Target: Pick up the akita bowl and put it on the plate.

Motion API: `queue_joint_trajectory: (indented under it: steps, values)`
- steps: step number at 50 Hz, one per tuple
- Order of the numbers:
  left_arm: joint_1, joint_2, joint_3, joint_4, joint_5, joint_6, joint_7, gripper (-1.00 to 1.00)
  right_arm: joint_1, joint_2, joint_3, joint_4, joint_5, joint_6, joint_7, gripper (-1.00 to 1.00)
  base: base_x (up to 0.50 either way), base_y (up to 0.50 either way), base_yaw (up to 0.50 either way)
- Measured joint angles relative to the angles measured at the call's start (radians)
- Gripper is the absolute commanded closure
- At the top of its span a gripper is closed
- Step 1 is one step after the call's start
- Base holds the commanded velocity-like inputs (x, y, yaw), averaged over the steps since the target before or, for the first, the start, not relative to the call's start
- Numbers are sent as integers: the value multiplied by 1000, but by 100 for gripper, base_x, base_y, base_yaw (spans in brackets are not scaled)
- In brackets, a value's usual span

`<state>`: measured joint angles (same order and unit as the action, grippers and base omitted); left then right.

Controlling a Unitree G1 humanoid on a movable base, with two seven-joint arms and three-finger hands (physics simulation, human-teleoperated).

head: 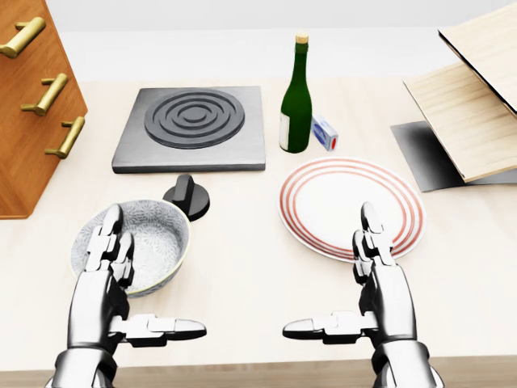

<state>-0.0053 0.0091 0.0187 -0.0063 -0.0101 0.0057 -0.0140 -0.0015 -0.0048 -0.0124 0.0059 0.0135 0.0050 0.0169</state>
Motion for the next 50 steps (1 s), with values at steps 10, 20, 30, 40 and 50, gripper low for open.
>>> queue_joint_trajectory:
  steps: [10,20,30,40,50]
  values:
    - [0,8,18,-52,-13,27,-15,-100,5,-8,-6,-28,-12,18,15,-100,0,0,0]
    - [14,9,16,-126,-9,59,-26,-100,12,-13,-9,-77,-36,50,19,-100,0,0,0]
    - [39,5,6,-251,-8,82,-36,-100,20,-16,3,-175,-92,82,22,-100,0,0,0]
    - [59,3,-1,-347,-6,82,-45,-100,23,-14,16,-288,-145,82,31,-100,0,0,0]
    - [63,4,5,-437,-12,82,-50,-100,20,-12,26,-395,-178,82,45,-100,0,0,0]
